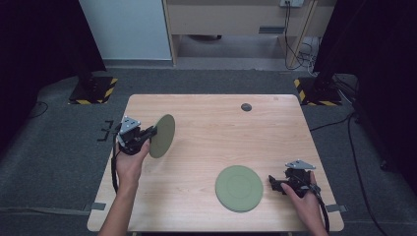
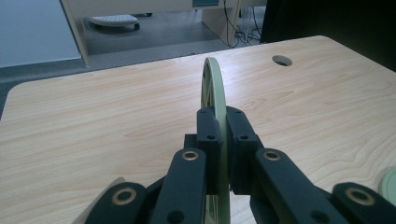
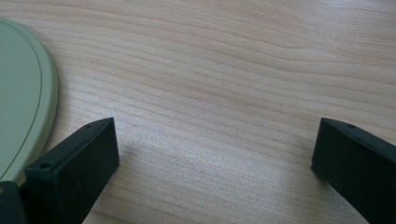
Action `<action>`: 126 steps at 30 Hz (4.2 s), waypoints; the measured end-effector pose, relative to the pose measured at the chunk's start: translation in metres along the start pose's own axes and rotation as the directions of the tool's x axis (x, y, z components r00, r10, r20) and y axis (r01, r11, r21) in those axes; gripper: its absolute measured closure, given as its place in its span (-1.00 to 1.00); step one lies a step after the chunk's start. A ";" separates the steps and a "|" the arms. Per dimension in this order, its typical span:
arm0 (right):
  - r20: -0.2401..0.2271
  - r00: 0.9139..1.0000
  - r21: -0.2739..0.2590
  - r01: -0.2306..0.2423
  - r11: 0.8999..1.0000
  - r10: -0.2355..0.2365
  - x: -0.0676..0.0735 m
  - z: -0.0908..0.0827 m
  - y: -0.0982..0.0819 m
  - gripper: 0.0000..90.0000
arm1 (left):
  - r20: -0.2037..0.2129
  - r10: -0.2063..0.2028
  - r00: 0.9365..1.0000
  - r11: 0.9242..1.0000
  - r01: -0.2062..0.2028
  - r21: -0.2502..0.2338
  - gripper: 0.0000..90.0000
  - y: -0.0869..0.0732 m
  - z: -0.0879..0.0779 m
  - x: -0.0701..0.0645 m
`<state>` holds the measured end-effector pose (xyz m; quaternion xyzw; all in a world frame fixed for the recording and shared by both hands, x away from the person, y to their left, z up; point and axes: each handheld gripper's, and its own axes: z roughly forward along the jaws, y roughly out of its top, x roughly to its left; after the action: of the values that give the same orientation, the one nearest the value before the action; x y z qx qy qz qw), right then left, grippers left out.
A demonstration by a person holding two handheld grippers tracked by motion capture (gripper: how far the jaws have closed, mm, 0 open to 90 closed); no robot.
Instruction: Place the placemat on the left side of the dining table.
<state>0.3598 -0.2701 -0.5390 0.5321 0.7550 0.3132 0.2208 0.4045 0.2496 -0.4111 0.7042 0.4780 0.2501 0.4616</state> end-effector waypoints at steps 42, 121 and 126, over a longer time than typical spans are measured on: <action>0.000 1.000 0.000 0.000 1.000 0.000 0.000 0.000 0.000 -0.98 | -0.034 -0.044 0.998 0.999 0.044 0.000 0.90 -0.020 -0.010 0.025; 0.005 1.000 0.003 -0.007 1.000 0.007 0.002 0.001 0.001 -0.99 | -0.148 -0.107 0.983 0.976 0.132 0.172 0.90 -0.049 0.054 0.138; 0.004 1.000 0.001 -0.006 1.000 0.006 0.001 0.002 0.002 -0.99 | -0.154 -0.122 0.981 0.972 0.149 0.180 0.89 -0.052 0.063 0.142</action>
<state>0.3617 -0.2679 -0.5391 0.5349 0.7533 0.3122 0.2210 0.4913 0.3583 -0.4981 0.6912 0.5784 0.2205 0.3729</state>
